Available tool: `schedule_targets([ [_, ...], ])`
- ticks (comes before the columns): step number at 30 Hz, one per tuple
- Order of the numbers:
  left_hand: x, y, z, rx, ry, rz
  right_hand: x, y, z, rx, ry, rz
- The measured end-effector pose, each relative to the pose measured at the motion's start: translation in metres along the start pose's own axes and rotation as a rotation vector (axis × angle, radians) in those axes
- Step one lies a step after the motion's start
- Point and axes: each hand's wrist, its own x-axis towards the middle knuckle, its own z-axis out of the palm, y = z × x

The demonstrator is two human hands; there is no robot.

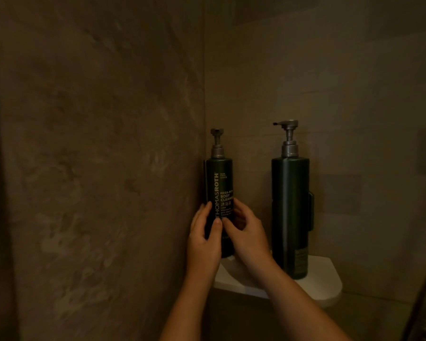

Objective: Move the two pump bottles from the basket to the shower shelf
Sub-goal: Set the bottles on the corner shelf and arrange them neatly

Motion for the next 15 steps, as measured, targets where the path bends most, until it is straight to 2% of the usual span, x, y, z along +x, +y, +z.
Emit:
schedule_targets([
  [4,0.005,-0.002,-0.001,0.000,0.012,-0.052,0.004,0.003,0.005,-0.017,0.009,0.000],
  [9,-0.005,-0.002,-0.003,0.114,0.047,0.021,0.006,0.005,0.009,-0.019,0.009,-0.009],
  [15,-0.010,-0.002,-0.005,0.115,0.050,0.022,0.008,0.006,0.012,-0.028,0.016,-0.006],
])
